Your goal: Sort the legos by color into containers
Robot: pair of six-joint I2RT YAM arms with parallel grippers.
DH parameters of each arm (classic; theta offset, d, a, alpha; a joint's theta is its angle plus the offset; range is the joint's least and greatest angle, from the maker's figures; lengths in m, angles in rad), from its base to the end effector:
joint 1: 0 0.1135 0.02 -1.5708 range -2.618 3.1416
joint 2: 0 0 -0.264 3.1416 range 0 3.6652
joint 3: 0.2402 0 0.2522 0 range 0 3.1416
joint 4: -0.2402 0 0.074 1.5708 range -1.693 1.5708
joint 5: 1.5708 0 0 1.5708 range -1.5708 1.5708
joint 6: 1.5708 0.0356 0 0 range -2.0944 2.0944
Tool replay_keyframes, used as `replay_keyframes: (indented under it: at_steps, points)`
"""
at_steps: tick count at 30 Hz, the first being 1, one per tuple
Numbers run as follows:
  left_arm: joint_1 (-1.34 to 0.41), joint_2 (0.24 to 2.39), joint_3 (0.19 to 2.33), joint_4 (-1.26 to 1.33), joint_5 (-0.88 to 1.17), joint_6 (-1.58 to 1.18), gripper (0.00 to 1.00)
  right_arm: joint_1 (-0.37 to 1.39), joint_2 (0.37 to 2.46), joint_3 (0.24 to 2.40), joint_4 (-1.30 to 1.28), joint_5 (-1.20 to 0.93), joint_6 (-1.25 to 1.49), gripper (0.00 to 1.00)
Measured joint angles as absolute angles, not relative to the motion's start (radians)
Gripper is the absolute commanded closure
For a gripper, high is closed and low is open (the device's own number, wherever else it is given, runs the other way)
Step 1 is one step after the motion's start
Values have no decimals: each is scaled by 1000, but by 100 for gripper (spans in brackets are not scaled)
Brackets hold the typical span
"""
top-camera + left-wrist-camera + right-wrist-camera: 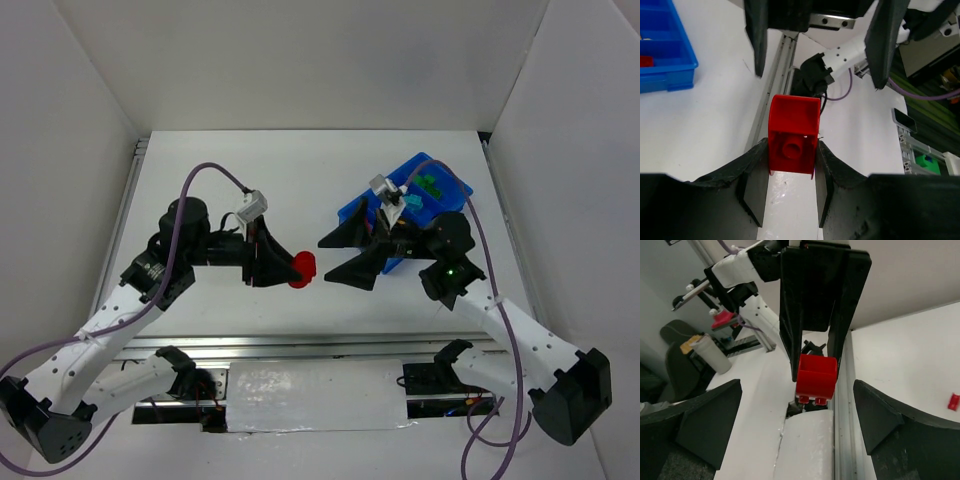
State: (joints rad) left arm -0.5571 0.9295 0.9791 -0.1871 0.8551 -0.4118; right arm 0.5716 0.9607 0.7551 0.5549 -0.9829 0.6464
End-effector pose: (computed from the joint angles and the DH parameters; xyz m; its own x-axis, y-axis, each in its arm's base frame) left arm 0.1557 -0.1286 0.3838 -0.4994 0.0017 -0.8664 0.8528 0.1772 -0.4913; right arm 0.1596 0.1379 0.3707 -0.3470 0.1740 -0.9216 -0.9378 -0.0768 0.3386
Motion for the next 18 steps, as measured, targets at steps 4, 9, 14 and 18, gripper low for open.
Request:
replay_keyframes:
  at_steps: [4,9,14,18]
  points:
    - [-557,915,959,-139,909,-447,100,645,1004,756,551,-947,635,1]
    - [-558,905,942,-100,942,-472,100,702,1014,762,489,-859,603,11]
    - [-556,904,942,-102,926,-468,99,717,1028,766,513,-861,613,100]
    - [-550,903,942,-108,931,-466,63,723,1031,764,528,-853,622,100]
